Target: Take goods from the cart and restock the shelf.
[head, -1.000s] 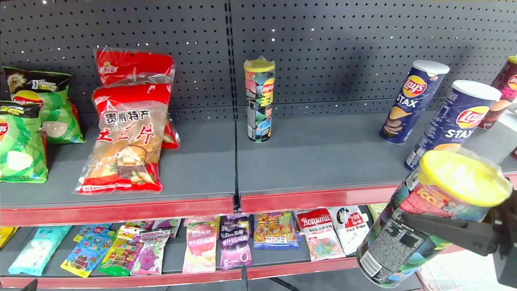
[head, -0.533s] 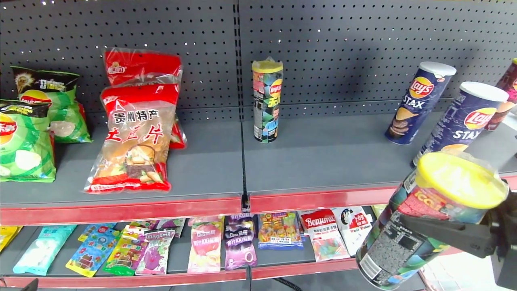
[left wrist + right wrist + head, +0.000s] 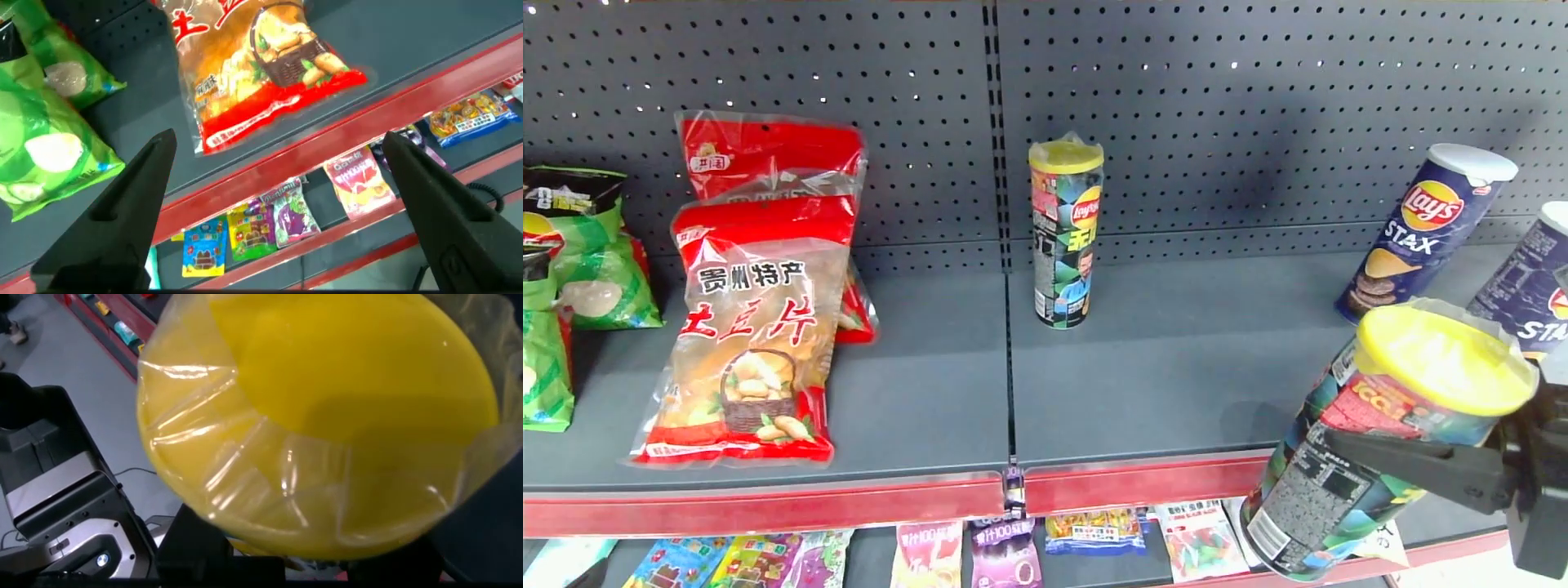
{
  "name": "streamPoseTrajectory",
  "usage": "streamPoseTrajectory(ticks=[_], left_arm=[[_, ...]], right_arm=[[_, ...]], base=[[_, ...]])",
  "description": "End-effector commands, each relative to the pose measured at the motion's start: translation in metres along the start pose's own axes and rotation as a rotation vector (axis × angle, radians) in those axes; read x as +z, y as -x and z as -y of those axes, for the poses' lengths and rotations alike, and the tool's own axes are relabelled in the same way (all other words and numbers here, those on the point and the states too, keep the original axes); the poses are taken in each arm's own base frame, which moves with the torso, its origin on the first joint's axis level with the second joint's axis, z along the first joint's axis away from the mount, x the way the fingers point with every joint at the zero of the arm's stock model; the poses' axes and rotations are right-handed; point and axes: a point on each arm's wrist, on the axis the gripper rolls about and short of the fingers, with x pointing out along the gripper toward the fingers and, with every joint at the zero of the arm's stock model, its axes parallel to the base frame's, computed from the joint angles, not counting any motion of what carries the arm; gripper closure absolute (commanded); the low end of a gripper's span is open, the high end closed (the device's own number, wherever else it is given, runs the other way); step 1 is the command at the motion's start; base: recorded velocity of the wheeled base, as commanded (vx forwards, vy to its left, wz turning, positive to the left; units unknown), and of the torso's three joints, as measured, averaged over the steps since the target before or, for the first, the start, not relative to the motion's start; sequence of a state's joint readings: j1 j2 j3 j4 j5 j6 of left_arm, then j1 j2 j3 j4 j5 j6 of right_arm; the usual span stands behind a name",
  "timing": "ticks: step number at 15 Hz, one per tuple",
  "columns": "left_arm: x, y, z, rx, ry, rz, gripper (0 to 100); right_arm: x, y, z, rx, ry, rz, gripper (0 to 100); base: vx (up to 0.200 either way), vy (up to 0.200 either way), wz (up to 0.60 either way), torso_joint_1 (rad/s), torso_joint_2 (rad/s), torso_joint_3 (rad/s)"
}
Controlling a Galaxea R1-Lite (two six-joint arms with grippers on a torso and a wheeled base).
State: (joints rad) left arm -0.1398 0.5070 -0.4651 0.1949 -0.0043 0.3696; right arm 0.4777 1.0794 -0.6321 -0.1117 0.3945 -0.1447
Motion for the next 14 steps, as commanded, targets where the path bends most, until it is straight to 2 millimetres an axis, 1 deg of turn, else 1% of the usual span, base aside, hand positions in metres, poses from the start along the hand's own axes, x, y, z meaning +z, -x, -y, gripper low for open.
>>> streamPoseTrajectory(ticks=[1,3,5,6,7,8,10,11,12,13,14], left_arm=[[0.002,-0.001,-0.001,-0.004,0.000,0.002,0],[0.006,-0.006,-0.001,-0.031,-0.010,0.009,0],[0.017,-0.023,-0.005,-0.080,-0.013,0.014,0],[0.039,-0.049,-0.009,-0.187,-0.009,0.047,0],[0.054,-0.067,-0.010,-0.273,-0.008,0.072,0],[0.073,-0.093,-0.010,-0.345,-0.008,0.087,0],[0.109,-0.152,-0.001,-0.413,-0.007,0.134,0],[0.131,-0.183,0.006,-0.436,0.030,0.178,0],[0.142,-0.195,0.013,-0.456,0.051,0.198,0],[0.161,-0.223,0.031,-0.473,0.081,0.206,0],[0.167,-0.237,0.039,-0.483,0.076,0.209,0]], right_arm=[[0.001,-0.001,0.000,0.001,0.000,0.000,100],[0.001,-0.002,0.001,0.003,-0.002,-0.003,100],[0.003,-0.002,0.001,0.006,0.002,0.003,100],[0.009,-0.002,0.000,0.017,0.012,0.023,100],[0.012,-0.003,-0.001,0.024,0.016,0.032,100],[0.015,-0.005,0.000,0.023,0.016,0.034,100],[0.015,-0.007,0.001,0.019,0.013,0.027,100],[0.014,-0.007,0.001,0.015,0.011,0.025,100],[0.014,-0.007,0.001,0.013,0.011,0.025,100],[0.013,-0.005,0.002,0.003,0.009,0.026,100],[0.013,-0.004,0.004,-0.009,0.008,0.027,100]], base=[[0.000,0.000,0.00,0.000,0.00,0.000],[0.000,0.000,0.00,0.000,0.00,0.000],[0.000,0.000,0.00,0.000,0.00,0.000],[0.000,0.000,0.00,0.000,0.00,0.000],[0.000,0.000,0.00,0.000,0.00,0.000],[0.000,0.000,0.00,0.000,0.00,0.000],[0.000,0.000,0.00,0.000,0.00,0.000],[0.000,0.000,0.00,0.000,0.00,0.000],[0.000,0.000,0.00,0.000,0.00,0.000],[0.000,0.000,0.00,0.000,0.00,0.000],[0.000,0.000,0.00,0.000,0.00,0.000]])
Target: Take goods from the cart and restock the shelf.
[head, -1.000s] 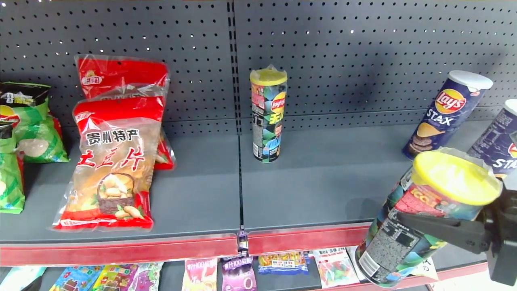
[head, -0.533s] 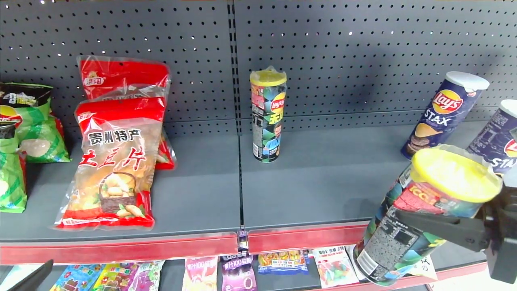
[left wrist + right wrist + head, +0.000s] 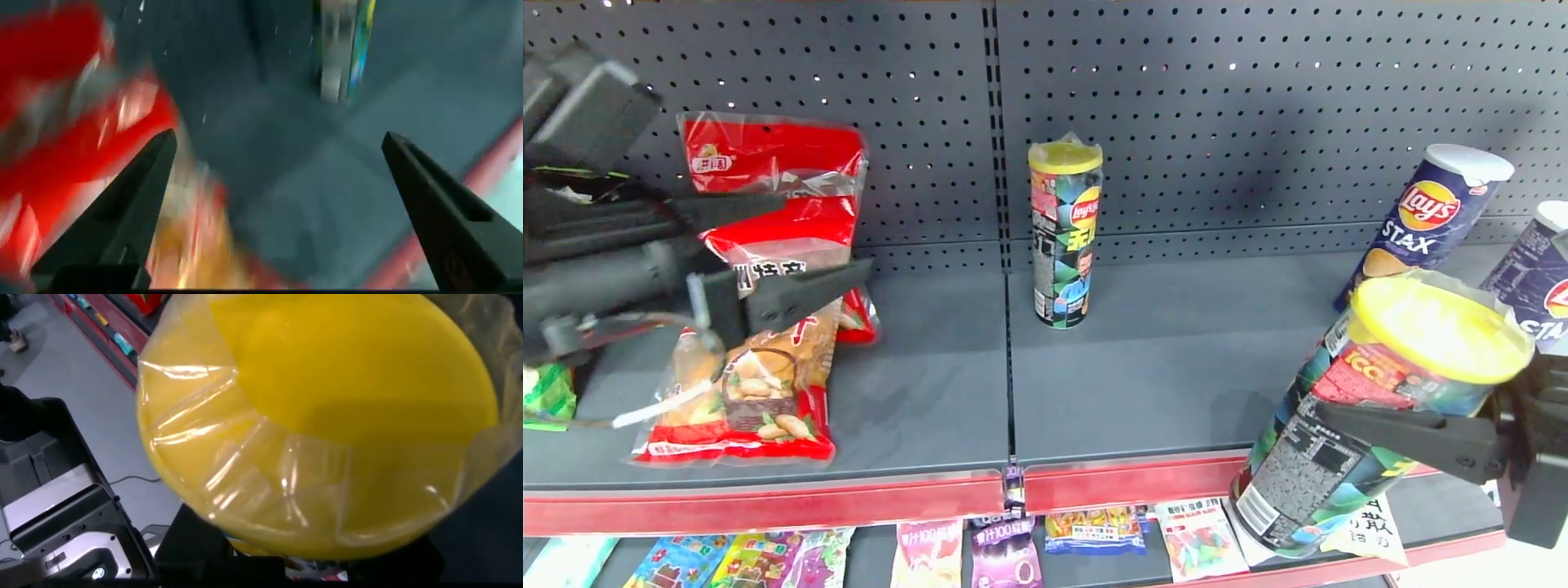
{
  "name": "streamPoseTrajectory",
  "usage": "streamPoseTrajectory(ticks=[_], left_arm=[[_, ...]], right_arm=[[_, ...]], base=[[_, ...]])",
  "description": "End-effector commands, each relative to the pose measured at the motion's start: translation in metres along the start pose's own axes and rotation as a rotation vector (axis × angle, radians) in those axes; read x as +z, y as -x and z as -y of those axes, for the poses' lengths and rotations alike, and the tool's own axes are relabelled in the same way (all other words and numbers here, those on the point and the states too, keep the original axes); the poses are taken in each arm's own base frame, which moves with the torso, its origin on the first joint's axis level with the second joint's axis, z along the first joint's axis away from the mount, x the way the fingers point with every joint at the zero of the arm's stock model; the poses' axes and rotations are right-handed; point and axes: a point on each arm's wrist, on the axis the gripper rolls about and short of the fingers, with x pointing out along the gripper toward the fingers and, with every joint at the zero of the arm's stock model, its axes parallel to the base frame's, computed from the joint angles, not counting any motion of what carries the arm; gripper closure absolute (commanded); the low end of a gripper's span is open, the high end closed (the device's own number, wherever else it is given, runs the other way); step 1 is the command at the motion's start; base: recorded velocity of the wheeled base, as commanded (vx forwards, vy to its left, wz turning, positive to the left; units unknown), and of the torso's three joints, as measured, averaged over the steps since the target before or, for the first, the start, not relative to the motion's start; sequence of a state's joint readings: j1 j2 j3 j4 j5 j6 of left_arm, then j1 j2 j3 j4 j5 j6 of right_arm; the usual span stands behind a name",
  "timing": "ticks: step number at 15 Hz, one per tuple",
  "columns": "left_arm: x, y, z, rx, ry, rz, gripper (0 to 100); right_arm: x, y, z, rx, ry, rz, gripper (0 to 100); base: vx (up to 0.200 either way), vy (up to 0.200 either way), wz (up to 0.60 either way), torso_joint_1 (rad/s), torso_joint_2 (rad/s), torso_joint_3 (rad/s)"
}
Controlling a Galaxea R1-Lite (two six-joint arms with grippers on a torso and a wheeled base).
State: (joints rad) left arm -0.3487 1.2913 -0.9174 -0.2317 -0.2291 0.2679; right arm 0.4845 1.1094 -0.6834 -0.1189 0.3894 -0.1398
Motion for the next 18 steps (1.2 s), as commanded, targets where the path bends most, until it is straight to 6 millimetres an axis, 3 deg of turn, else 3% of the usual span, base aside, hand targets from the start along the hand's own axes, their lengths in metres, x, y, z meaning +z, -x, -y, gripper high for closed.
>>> streamPoseTrajectory(ticks=[1,5,18], left_arm=[[0.005,-0.106,0.015,-0.113,0.037,-0.006,0],[0.006,-0.150,0.031,-0.114,0.030,0.031,0],[0.013,-0.199,0.046,-0.106,0.017,0.072,0]], right_arm=[[0.000,0.001,0.002,-0.016,-0.003,0.001,100],[0.000,0.003,0.004,-0.034,-0.007,0.004,100],[-0.001,0.003,0.005,-0.036,-0.010,-0.001,100]], base=[[0.000,0.000,0.00,0.000,0.00,0.000],[0.000,0.000,0.00,0.000,0.00,0.000],[0.000,0.000,0.00,0.000,0.00,0.000]])
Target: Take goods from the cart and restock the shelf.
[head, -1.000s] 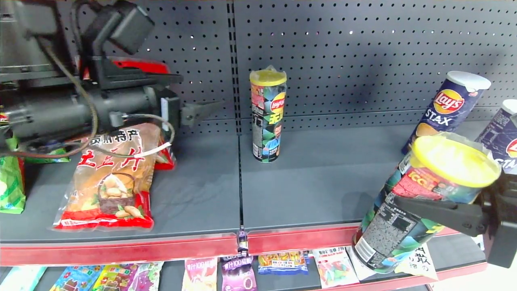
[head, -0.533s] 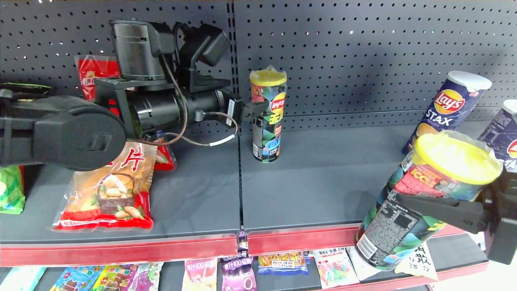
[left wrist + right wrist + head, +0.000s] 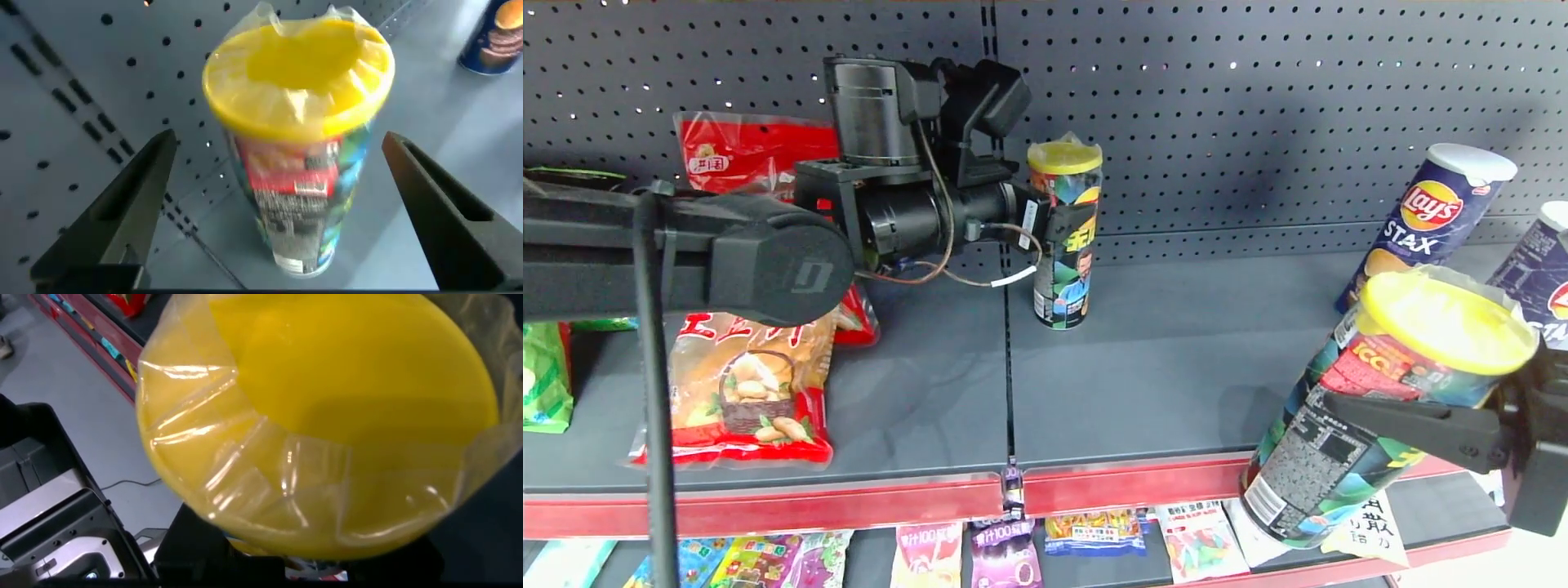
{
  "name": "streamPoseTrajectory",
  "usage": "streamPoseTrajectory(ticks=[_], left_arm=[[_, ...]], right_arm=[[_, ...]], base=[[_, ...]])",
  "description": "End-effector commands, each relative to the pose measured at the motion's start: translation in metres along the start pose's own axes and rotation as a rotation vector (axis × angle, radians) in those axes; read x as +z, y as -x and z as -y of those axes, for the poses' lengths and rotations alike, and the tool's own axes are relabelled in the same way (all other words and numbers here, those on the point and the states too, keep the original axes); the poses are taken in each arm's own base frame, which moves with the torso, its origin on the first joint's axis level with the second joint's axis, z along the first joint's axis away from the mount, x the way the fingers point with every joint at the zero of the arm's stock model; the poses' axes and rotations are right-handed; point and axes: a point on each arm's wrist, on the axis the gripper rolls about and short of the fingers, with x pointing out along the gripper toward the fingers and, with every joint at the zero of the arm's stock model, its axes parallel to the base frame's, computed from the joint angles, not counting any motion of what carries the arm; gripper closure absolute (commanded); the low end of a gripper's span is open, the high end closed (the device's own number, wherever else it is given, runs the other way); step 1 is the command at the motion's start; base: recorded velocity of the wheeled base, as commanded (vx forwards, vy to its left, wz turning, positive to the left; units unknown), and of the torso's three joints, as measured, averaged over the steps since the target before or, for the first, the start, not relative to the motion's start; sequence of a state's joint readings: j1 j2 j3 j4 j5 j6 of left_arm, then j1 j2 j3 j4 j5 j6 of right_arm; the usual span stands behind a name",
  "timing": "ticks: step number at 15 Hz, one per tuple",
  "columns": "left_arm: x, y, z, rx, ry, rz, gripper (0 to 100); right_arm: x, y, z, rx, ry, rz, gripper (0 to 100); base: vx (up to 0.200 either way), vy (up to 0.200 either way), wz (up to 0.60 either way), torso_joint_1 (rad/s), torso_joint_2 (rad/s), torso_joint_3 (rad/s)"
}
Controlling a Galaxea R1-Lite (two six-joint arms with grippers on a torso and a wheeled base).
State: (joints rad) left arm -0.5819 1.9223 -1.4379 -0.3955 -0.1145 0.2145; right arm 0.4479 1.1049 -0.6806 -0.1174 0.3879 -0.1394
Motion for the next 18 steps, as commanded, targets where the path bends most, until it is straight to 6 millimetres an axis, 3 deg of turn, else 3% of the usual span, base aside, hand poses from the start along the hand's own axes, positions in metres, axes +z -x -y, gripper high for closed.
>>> streamPoseTrajectory(ticks=[1,10,11,14,18], left_arm=[[-0.002,-0.010,0.001,-0.001,0.000,0.003,0],[-0.011,-0.019,0.004,0.010,-0.002,-0.021,0],[-0.011,-0.019,0.004,0.019,-0.003,-0.023,100],[-0.009,-0.017,0.004,0.021,0.002,-0.020,100],[-0.005,0.002,0.004,0.016,0.007,-0.022,100]], right_arm=[[0.000,0.000,0.000,0.000,0.001,0.001,100],[0.000,0.003,0.002,-0.019,-0.002,0.008,100],[0.000,0.003,0.002,-0.018,-0.002,0.007,100],[0.000,0.003,0.002,-0.017,-0.002,0.007,100],[0.001,0.003,0.002,-0.011,-0.001,0.011,100]], base=[[0.000,0.000,0.00,0.000,0.00,0.000],[0.000,0.000,0.00,0.000,0.00,0.000],[0.000,0.000,0.00,0.000,0.00,0.000],[0.000,0.000,0.00,0.000,0.00,0.000],[0.000,0.000,0.00,0.000,0.00,0.000]])
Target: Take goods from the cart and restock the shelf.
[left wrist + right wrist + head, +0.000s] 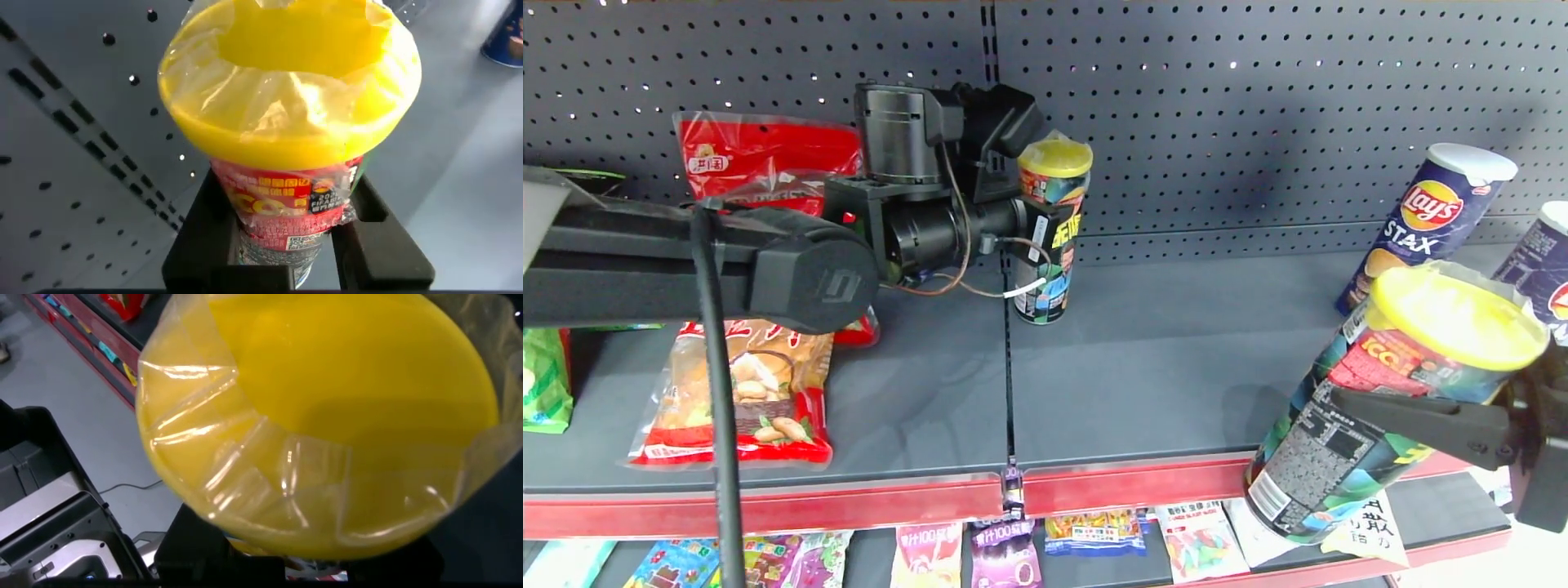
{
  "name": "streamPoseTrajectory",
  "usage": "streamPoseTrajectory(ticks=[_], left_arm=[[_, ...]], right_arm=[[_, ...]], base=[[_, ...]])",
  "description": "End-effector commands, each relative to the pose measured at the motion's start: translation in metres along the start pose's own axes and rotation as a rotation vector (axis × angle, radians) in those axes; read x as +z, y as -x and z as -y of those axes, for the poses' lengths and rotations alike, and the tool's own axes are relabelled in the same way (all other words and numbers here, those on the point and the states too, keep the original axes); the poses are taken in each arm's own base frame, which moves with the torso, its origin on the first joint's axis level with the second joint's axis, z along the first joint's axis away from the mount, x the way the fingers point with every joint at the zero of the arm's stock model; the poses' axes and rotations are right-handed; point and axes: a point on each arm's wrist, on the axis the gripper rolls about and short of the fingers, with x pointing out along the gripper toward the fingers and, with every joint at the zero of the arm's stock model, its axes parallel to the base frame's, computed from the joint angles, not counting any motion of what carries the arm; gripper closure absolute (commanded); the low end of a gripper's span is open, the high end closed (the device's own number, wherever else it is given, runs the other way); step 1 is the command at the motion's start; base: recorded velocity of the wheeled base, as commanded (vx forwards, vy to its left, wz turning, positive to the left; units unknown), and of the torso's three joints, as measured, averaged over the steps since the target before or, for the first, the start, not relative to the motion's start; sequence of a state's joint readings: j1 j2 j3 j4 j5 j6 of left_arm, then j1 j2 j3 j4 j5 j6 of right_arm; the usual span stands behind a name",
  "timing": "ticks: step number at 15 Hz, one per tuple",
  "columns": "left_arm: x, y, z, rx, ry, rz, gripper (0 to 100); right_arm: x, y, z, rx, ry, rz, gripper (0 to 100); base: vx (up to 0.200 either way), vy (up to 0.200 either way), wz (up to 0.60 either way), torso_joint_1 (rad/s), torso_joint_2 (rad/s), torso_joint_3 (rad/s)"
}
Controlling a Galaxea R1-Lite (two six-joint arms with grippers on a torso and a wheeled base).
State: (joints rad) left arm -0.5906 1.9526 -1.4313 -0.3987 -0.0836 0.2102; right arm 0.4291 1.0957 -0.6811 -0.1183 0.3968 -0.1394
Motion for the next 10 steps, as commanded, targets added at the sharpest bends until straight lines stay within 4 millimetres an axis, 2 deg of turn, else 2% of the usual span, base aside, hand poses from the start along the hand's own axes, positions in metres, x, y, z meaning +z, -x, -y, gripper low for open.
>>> streamPoseTrajectory(ticks=[1,5,10], left_arm=[[0.009,0.015,0.000,0.001,0.000,0.017,100],[0.013,0.045,0.004,-0.067,0.010,0.034,100],[0.009,0.068,0.013,-0.331,0.062,0.052,100]], right_arm=[[0.000,0.000,0.000,0.001,0.000,0.000,100],[0.000,-0.001,0.000,0.001,-0.001,-0.002,100],[-0.001,-0.002,0.001,0.002,-0.005,-0.008,100]], base=[[0.000,0.000,0.00,0.000,0.00,0.000],[0.000,0.000,0.00,0.000,0.00,0.000],[0.000,0.000,0.00,0.000,0.00,0.000]])
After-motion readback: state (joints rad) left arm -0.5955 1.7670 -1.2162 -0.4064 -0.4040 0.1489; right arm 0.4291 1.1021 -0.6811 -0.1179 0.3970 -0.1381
